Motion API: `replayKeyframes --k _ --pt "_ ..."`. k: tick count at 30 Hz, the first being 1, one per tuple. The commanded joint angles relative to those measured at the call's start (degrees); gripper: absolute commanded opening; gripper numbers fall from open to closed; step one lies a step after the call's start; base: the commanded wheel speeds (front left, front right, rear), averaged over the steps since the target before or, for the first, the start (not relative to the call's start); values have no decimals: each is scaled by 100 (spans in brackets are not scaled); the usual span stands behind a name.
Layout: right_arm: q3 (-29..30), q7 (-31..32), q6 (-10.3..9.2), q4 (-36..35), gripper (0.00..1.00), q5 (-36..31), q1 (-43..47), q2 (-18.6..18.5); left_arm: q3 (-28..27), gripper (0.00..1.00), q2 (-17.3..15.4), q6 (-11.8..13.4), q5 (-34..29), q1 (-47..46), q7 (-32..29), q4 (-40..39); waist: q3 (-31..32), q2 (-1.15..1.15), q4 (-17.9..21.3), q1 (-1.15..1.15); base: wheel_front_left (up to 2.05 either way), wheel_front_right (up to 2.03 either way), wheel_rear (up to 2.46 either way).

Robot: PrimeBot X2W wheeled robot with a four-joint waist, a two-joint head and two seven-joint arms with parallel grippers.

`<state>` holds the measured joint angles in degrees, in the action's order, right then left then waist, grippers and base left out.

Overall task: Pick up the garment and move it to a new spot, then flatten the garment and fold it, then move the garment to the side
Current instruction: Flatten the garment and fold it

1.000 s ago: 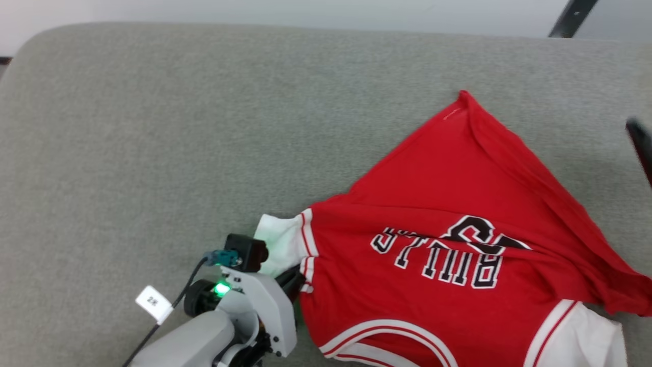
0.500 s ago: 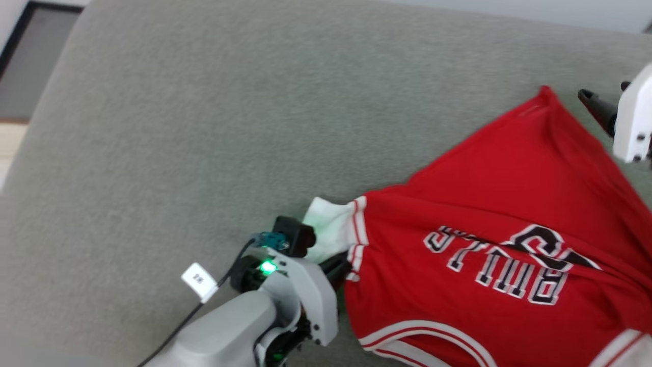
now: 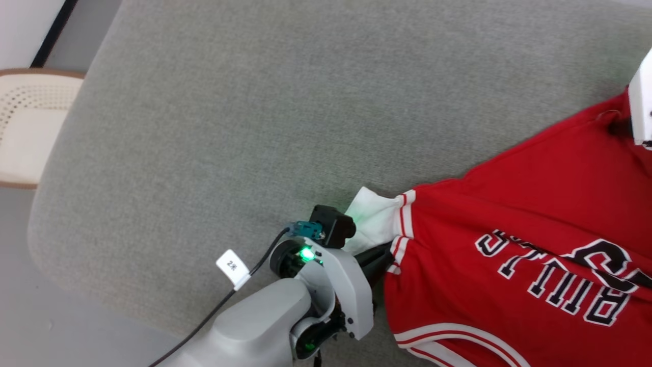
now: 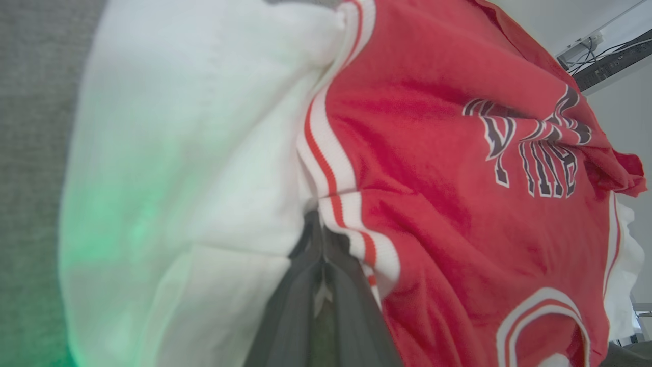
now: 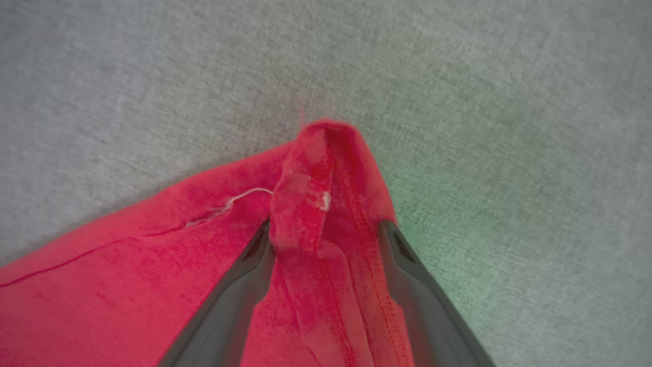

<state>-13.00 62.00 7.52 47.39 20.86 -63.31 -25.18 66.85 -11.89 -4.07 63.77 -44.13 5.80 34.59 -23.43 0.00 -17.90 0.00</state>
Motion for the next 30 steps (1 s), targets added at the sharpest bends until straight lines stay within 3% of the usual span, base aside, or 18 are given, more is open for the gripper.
replayKeyframes --k 1,3,4,9,15,23,30 --pt "46 -19 -6 177 100 -95 88 7 29 0 -48 122 10 77 -77 365 -89 0 -100 0 0 0 0" --pt "136 -91 -6 386 45 -265 94 73 23 0 -10 87 37 63 -57 466 -96 0 -124 0 0 0 0" --pt "198 -168 -7 472 0 -366 82 88 24 0 2 78 41 59 -45 523 -96 0 -128 0 0 0 0" --pt "469 -432 -7 739 0 -625 -34 242 -21 0 -14 19 121 60 -11 790 -12 0 -37 0 0 0 0" --pt "521 -949 -6 666 0 -491 -187 516 -99 0 -304 13 84 -203 -69 995 256 0 254 0 0 0 0" --pt "252 -1992 -6 315 0 -70 -220 525 -157 0 -920 -122 -3 -832 -459 832 800 0 745 0 0 0 0" --pt "290 -3311 -6 122 0 78 -303 601 -286 0 -1806 -229 -20 -1821 -1224 805 1268 0 1252 0 0 0 0"
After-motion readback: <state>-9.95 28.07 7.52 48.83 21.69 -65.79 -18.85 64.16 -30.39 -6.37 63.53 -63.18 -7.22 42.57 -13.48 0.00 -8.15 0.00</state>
